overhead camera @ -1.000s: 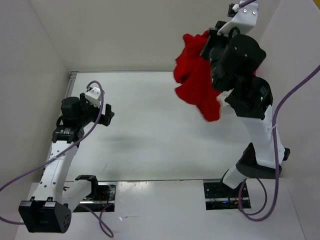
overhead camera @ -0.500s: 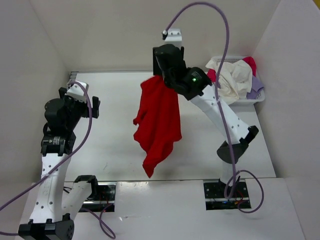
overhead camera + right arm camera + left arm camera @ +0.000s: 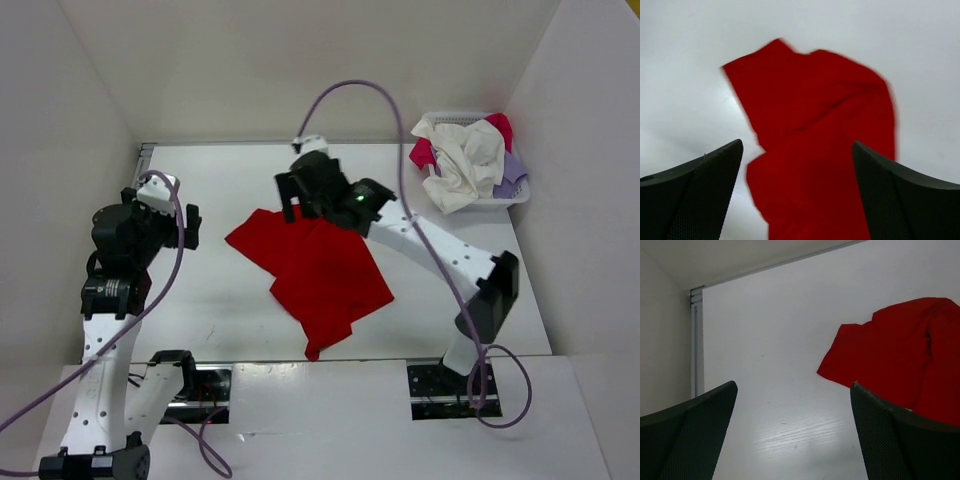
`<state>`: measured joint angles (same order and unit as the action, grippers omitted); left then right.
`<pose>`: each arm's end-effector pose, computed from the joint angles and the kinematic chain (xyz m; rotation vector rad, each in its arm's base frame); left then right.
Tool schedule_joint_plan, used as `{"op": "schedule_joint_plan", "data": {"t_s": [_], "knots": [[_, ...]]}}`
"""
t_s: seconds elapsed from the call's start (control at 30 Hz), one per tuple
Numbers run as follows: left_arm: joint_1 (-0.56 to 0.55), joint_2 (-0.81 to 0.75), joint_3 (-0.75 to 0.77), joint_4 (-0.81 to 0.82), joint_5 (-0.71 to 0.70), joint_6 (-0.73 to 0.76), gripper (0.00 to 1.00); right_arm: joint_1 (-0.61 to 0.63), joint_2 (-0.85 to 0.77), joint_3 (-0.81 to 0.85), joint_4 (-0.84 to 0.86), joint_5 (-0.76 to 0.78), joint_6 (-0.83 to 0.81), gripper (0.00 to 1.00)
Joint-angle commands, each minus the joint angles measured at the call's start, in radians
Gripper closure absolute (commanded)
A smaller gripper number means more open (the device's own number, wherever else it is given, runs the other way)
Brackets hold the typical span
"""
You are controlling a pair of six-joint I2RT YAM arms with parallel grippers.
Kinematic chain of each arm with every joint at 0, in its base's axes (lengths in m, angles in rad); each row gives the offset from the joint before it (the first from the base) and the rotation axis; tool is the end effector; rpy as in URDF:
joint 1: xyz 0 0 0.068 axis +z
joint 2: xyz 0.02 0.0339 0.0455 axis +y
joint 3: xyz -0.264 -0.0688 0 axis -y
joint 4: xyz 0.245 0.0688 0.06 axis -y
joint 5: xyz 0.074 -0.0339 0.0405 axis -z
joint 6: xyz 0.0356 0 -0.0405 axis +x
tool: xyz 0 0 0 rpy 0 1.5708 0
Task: Fold and stack the t-shirts
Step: Move the tshirt to the center of the board, then flatten out the tshirt
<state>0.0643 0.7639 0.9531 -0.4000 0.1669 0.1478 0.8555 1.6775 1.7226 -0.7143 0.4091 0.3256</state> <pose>0.1654 0.0047 0.3783 0.1940 1.7680 0.0043 0.2559 0.2729 0.3808 -0.3585 2.1544 0.2112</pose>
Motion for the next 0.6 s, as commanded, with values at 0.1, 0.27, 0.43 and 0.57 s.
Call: {"op": "schedule_joint_plan", "data": {"t_s": [0.1, 0.27, 0.43, 0.57], "knots": [[0.037, -0.080, 0.016, -0.025, -0.225, -0.233, 0.00, 0.051, 0.400, 0.254, 0.088, -0.165, -0.042, 0.08], [0.068, -0.089, 0.042, -0.034, -0.250, -0.271, 0.00, 0.085, 0.867, 0.884, -0.136, -0.121, -0.105, 0.08], [0.077, -0.080, 0.021, -0.034, -0.225, -0.268, 0.00, 0.085, 0.956, 0.937, -0.171, -0.197, -0.114, 0.07], [0.077, -0.060, 0.000, -0.014, -0.225, -0.257, 0.00, 0.085, 1.033, 0.937, -0.149, -0.256, -0.114, 0.05]]}}
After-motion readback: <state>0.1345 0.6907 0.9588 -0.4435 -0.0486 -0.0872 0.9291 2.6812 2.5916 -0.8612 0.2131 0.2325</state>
